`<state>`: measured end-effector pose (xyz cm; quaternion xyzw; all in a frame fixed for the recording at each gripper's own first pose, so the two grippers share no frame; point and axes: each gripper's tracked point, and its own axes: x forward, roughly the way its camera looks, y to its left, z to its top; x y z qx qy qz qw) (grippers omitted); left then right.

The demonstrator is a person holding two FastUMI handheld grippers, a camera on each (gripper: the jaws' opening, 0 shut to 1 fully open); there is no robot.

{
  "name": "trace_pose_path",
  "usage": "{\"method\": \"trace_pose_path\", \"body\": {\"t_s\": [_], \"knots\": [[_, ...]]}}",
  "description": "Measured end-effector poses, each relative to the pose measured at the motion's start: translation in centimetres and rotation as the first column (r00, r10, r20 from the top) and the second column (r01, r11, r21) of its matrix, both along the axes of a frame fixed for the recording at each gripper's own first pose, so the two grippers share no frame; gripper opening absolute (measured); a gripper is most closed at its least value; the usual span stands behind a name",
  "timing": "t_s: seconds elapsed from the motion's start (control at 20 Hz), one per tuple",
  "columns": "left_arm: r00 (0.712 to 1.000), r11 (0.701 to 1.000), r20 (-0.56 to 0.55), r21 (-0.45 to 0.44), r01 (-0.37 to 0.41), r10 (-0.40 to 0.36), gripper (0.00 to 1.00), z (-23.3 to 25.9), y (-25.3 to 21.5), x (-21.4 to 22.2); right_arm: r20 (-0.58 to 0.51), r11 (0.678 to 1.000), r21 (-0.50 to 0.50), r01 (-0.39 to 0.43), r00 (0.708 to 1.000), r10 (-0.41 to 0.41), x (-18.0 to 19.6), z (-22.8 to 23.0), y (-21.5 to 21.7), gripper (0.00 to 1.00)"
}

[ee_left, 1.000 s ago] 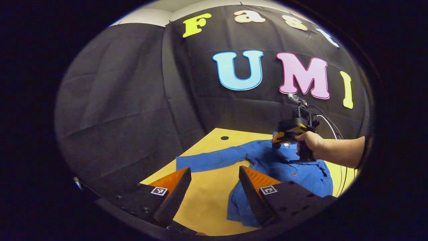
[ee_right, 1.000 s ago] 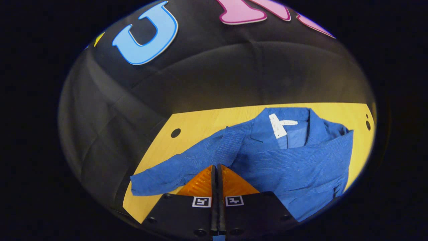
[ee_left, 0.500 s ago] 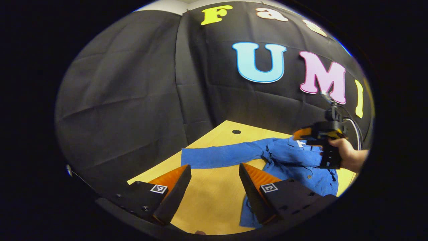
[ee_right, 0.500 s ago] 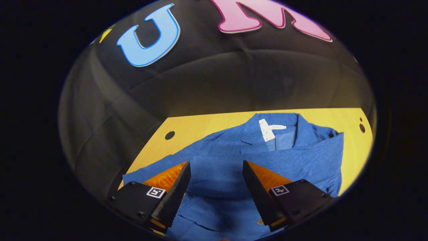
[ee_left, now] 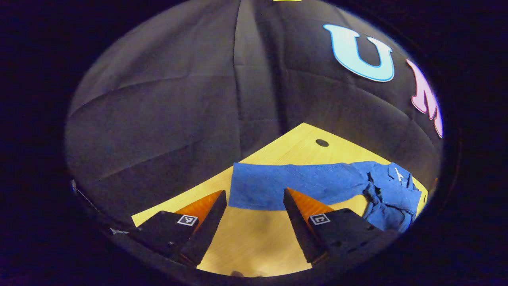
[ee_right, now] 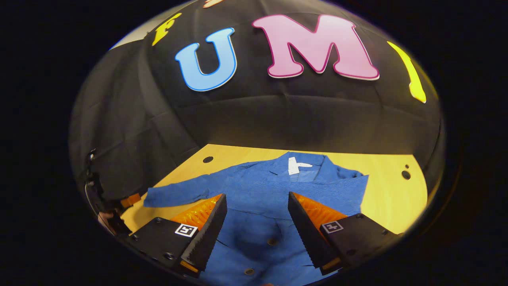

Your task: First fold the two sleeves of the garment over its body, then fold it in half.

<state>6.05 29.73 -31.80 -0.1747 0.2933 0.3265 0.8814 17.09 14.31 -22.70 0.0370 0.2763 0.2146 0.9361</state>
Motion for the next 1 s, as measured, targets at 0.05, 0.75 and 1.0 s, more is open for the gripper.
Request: {"method": "trace_pose_path", "body": {"t_s": [0.05,0.75,1.0], "knots": [[1.000,1.000,-0.027,0.002,-0.001,0.001,0.85,-0.8,0.8,0.8,0.000,1.000,-0.002,-0.001,1.000,0.001,-1.2,0.2,-0.8,0.97],[0.973,0.987,-0.195,-0.124,0.103,-0.126,0.68,-6.1,1.7,4.2,-0.131,0.999,-0.035,0.005,0.991,-0.010,-9.8,-4.1,-4.9,0.98],[0.988,0.987,-0.121,-0.143,0.078,-0.095,0.08,-6.0,1.1,5.2,-0.159,0.997,-0.076,0.020,0.987,-0.032,-10.3,-6.1,-6.9,0.98]]}}
